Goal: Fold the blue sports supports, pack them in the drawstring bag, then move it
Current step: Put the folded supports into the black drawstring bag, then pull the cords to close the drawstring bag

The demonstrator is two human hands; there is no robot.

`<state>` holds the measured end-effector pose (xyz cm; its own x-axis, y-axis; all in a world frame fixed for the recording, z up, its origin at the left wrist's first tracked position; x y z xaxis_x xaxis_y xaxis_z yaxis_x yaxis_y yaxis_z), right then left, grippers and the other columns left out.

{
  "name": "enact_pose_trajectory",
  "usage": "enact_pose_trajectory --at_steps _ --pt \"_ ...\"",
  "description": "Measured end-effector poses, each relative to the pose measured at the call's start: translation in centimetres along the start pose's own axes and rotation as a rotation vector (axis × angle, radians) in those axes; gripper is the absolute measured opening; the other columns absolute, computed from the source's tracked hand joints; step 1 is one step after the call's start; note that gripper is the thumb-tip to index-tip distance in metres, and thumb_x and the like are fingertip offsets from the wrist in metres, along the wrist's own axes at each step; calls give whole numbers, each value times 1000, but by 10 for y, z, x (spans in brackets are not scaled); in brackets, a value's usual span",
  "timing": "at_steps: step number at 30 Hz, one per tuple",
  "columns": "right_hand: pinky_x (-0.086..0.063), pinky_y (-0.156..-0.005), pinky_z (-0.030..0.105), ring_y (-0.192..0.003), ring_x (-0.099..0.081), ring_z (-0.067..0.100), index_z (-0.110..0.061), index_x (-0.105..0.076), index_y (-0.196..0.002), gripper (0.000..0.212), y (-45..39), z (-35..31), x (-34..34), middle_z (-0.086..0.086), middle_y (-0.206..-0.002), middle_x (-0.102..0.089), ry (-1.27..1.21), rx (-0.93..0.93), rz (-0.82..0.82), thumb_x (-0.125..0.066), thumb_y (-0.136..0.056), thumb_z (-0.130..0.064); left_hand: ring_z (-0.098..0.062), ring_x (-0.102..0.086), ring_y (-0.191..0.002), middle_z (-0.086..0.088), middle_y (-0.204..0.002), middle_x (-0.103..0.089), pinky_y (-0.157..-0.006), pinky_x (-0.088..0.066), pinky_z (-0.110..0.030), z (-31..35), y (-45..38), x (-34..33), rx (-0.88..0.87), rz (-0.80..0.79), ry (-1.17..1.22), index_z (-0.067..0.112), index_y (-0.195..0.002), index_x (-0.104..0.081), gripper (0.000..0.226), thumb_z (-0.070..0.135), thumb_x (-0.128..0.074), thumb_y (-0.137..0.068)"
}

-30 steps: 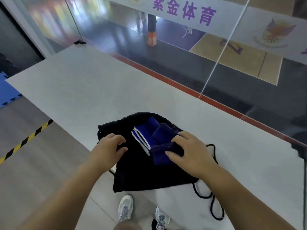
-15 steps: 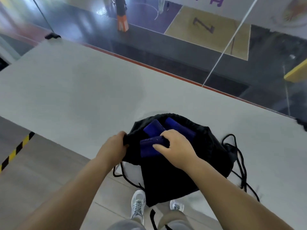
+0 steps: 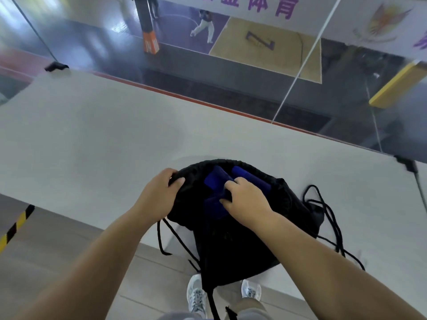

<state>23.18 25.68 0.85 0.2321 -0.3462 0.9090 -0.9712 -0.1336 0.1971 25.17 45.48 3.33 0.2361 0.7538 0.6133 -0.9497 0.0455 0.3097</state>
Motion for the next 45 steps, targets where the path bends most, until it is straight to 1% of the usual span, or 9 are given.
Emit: enact_pose_trajectory --at_steps 6,12,16,22,28,33,38,41,45 --pt "-47 -72 36 -103 -55 28 -18 -55 -118 33 -4 1 9 6 -114 -54 148 42 -50 -61 -88 -30 -18 -62 -80 -1 -88 -67 -69 -47 -29 23 -6 14 -3 -17 190 17 -94 -63 22 33 -47 -95" --pt "-47 -94 39 -115 -56 26 -28 -30 -141 73 -7 -2 2 5 -129 -57 -163 25 -212 -71 -81 -29 -6 -60 -84 10 -92 -60 -64 -46 -22 24 -6 9 22 24 234 24 -109 -49 20 32 -55 -92" --pt "-45 -97 31 -112 -55 15 -23 -47 -135 58 -1 1 7 -2 -128 -57 -278 43 -232 -68 -83 -37 -3 -58 -78 12 -89 -59 -59 -43 -21 17 -5 1 41 55 222 23 -108 -47 26 29 -63 -88" --pt "-40 -96 31 -113 -51 20 -19 -58 -118 30 22 49 31 1 -119 -57 -149 -168 162 -59 -90 -30 -3 -55 -76 16 -86 -56 -63 -41 -22 11 -6 -7 42 91 179 26 -105 -49 15 26 -55 -92" --pt "-39 -99 39 -120 -48 32 -6 -42 -130 48 34 87 18 15 -131 -49 -90 -474 -2 -56 -92 -33 3 -51 -77 11 -92 -56 -65 -38 -23 9 -3 -18 29 59 108 23 -119 -49 23 27 -47 -96" --pt "-47 -83 38 -105 -59 31 -9 -47 -122 52 25 82 10 10 -114 -62 -232 -493 -2 -63 -85 -41 -18 -58 -90 1 -101 -61 -74 -40 -29 9 1 -25 4 45 24 19 -120 -50 25 25 -49 -95" --pt "-40 -70 31 -97 -61 34 -6 -57 -104 24 17 89 8 15 -107 -66 -150 -522 -46 -55 -88 -24 -22 -57 -90 -3 -98 -60 -76 -42 -32 15 6 -20 -31 72 -47 16 -115 -52 21 23 -47 -96" --pt "-37 -66 29 -81 -57 30 -9 -61 -91 13 21 96 31 14 -94 -65 -180 -508 62 -52 -89 -18 -19 -56 -82 -2 -93 -59 -68 -41 -29 20 5 -8 -42 132 -79 15 -112 -54 19 23 -47 -96" --pt "-44 -72 33 -84 -57 25 -6 -61 -107 22 28 99 74 14 -107 -57 -266 -486 320 -50 -95 -19 -11 -51 -72 0 -88 -58 -57 -36 -19 32 0 9 -63 179 -122 15 -107 -57 18 25 -47 -96"
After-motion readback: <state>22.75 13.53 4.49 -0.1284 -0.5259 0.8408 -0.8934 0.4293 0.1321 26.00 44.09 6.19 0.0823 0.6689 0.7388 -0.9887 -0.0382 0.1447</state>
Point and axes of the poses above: each hand's wrist, its own y-axis away from the middle knuckle, its own x-axis out of the back of the hand, z = x × y, the point moved 2 cm from there along -y, towards the middle knuckle
